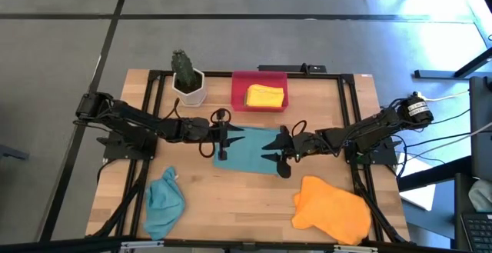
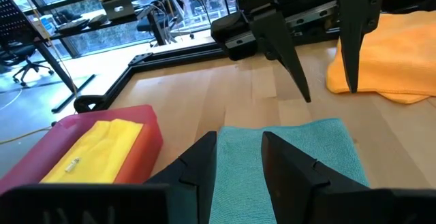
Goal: Fold microfiber towels
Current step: Fold the top blue microfiber cloth
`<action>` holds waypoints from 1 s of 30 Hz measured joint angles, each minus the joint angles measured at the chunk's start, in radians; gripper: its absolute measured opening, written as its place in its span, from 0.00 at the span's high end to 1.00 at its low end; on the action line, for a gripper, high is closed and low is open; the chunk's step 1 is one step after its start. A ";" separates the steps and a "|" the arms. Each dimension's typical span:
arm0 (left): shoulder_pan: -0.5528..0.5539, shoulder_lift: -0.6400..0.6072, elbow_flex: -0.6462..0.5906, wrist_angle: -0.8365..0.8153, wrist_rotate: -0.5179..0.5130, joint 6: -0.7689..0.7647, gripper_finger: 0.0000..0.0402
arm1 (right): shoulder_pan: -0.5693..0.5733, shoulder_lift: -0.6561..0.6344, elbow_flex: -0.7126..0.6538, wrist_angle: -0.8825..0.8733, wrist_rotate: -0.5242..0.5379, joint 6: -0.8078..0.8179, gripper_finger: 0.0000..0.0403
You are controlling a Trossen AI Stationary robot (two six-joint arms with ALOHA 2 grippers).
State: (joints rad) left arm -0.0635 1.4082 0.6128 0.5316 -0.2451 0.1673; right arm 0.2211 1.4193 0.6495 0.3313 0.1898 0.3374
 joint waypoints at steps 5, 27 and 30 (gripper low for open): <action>0.000 0.000 0.000 0.000 0.000 0.000 0.74 | 0.000 0.000 0.000 0.000 0.000 0.001 0.63; 0.000 0.000 0.000 0.000 0.000 0.000 0.74 | 0.013 0.024 0.005 0.005 -0.110 -0.006 0.63; 0.000 0.000 0.000 0.000 0.000 0.000 0.74 | 0.031 0.066 0.040 -0.021 -0.113 -0.028 0.63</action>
State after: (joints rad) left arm -0.0635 1.4082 0.6128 0.5319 -0.2452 0.1673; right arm 0.2521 1.4852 0.6898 0.3103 0.0772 0.3094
